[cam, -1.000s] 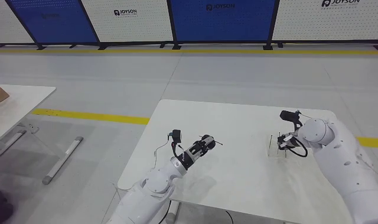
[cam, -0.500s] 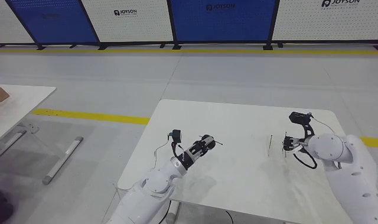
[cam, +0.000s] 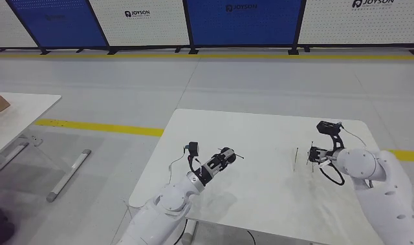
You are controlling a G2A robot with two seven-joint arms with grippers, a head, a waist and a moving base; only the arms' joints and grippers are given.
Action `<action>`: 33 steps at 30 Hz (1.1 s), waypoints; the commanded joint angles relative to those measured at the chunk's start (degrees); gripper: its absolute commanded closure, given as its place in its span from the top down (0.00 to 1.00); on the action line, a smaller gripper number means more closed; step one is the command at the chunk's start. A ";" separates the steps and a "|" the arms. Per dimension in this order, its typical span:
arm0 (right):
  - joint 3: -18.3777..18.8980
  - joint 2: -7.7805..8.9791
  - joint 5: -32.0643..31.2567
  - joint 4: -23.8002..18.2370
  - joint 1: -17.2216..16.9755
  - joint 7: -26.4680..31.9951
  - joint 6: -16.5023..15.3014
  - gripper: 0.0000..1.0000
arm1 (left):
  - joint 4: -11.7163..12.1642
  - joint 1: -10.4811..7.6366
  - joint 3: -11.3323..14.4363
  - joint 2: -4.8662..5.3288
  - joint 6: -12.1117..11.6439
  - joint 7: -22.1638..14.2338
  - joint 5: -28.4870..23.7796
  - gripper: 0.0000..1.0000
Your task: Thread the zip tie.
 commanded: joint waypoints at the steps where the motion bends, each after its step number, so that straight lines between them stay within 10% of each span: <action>1: 0.82 0.20 0.26 -1.46 -1.11 -1.26 -0.72 0.00 | 0.00 0.00 0.00 0.00 0.00 0.00 0.00 0.00; 7: 3.00 0.83 1.77 -5.40 -4.24 -2.22 -3.80 0.00 | 0.00 0.00 0.00 0.00 0.00 0.00 0.00 0.00; 12: 7.38 1.88 8.90 -7.30 -8.23 -0.77 -14.60 0.00 | 0.00 0.00 0.00 0.00 0.00 0.00 0.00 0.00; 24: 6.39 1.76 8.29 -8.41 -9.22 -3.23 -14.95 0.00 | 0.00 0.00 0.00 0.00 0.00 0.00 0.00 0.00; 33: 9.89 2.09 21.66 -11.60 -14.38 -12.34 -23.13 0.00 | 0.00 0.00 0.00 0.00 0.00 0.00 0.00 0.00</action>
